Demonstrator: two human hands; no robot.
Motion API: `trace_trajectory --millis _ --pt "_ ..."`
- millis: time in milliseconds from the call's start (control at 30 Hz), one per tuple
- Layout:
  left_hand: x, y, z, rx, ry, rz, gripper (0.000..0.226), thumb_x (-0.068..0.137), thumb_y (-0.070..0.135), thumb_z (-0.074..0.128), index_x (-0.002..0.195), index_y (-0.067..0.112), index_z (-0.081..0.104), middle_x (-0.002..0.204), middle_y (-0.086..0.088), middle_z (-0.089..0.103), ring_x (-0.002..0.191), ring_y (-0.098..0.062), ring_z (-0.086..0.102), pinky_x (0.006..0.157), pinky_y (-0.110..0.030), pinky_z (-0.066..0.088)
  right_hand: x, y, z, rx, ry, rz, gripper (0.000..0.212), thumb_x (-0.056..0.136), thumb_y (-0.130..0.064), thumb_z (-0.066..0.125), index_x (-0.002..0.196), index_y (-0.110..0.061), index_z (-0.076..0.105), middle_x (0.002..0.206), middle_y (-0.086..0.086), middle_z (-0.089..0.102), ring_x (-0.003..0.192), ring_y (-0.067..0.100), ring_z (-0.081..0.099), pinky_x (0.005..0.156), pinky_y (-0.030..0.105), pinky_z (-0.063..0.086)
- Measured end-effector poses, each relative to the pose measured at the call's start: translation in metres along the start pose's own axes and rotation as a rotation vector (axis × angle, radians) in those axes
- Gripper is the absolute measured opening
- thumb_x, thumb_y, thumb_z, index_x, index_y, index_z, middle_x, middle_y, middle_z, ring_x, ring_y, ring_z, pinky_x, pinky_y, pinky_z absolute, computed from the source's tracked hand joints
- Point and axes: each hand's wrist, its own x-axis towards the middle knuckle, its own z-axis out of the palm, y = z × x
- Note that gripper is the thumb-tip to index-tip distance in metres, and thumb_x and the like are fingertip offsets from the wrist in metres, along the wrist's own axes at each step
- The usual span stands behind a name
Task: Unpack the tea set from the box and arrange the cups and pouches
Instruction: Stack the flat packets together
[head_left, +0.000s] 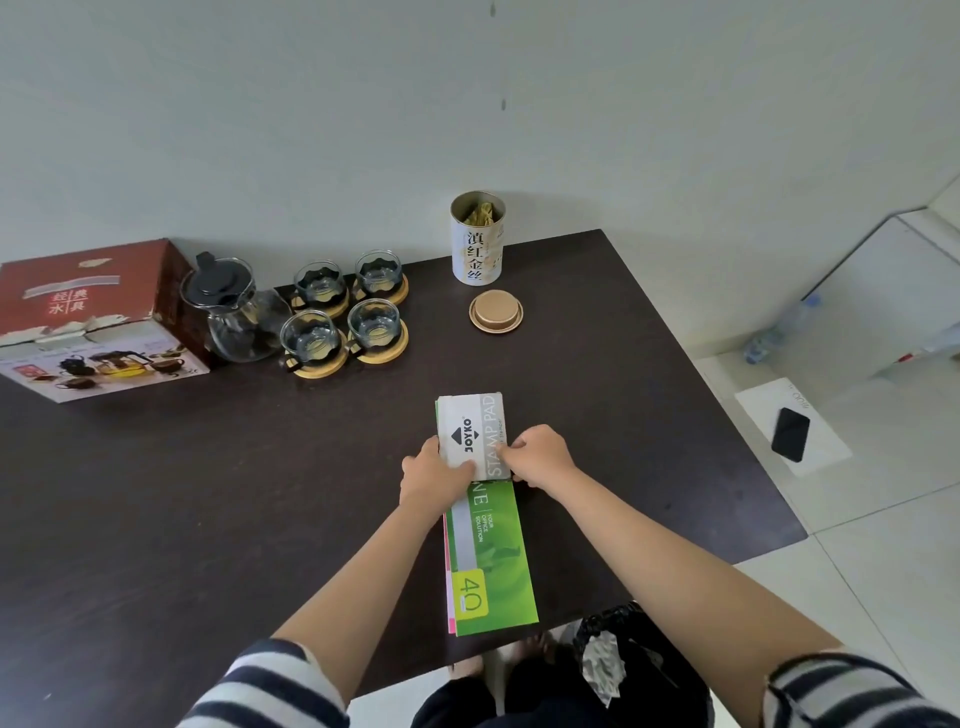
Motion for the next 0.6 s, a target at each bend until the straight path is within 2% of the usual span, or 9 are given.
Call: trace_trajectory --millis 67,133,200,300,367,500,600 --pt "0.001 -0.001 -0.002 -0.039 0.002 -0.002 0.069 0.063 0.05 0.056 0.128 0.029 0.047 0.118 -0.007 0.052 0.095 -0.024 0.059 0.083 -0.044 0.055 -0.001 -0.002 0.001 0.023 0.004 -0.009 0.024 0.079 -0.021 0.061 0.059 -0.013 0.052 0.06 0.006 0.056 0.056 0.02 0.056 0.053 0.03 0.045" --pt "0.005 0.001 -0.005 -0.065 0.021 0.011 0.066 0.065 0.053 0.058 0.126 0.027 0.052 0.12 -0.006 0.053 0.096 -0.023 0.059 0.085 -0.042 0.054 0.0 -0.004 0.002 0.072 0.016 -0.027 0.018 0.079 -0.018 0.06 0.065 -0.006 0.058 0.065 0.006 0.061 0.059 0.017 0.055 0.053 0.027 0.04" --pt "0.006 0.007 -0.008 -0.058 0.034 0.033 0.059 0.076 0.051 0.061 0.126 0.022 0.053 0.123 -0.006 0.047 0.103 -0.023 0.055 0.091 -0.039 0.05 0.003 -0.007 0.002 0.137 0.021 -0.044 0.019 0.081 -0.017 0.059 0.087 0.0 0.067 0.085 0.009 0.072 0.074 0.019 0.065 0.062 0.029 0.048" --pt "0.013 0.014 -0.012 -0.058 0.009 0.028 0.054 0.083 0.047 0.061 0.126 0.015 0.05 0.121 -0.003 0.037 0.111 -0.025 0.05 0.098 -0.041 0.045 0.007 -0.01 0.003 0.169 0.005 -0.056 0.025 0.083 -0.013 0.056 0.1 0.001 0.067 0.097 0.012 0.072 0.09 0.025 0.068 0.079 0.04 0.053" --pt "0.017 0.014 -0.013 -0.077 -0.022 0.035 0.055 0.083 0.046 0.062 0.127 0.016 0.049 0.125 -0.003 0.034 0.113 -0.024 0.049 0.099 -0.042 0.044 0.007 -0.013 0.002 0.157 -0.012 -0.068 0.027 0.082 -0.009 0.052 0.102 0.003 0.065 0.099 0.015 0.071 0.093 0.028 0.067 0.082 0.044 0.053" --pt "0.018 0.005 -0.014 -0.128 -0.071 0.066 0.058 0.084 0.043 0.063 0.134 0.022 0.042 0.124 0.001 0.03 0.11 -0.019 0.05 0.098 -0.044 0.047 0.0 -0.017 -0.001 0.144 -0.045 -0.087 0.023 0.082 -0.005 0.051 0.102 0.0 0.063 0.1 0.01 0.068 0.09 0.024 0.066 0.075 0.036 0.054" --pt "0.018 0.002 -0.013 -0.118 -0.109 0.089 0.054 0.086 0.04 0.061 0.134 0.027 0.04 0.121 0.003 0.028 0.108 -0.018 0.047 0.099 -0.043 0.045 -0.001 -0.016 0.002 0.144 -0.059 -0.106 0.029 0.073 -0.014 0.054 0.099 -0.009 0.064 0.107 0.008 0.062 0.09 0.022 0.065 0.077 0.037 0.056"
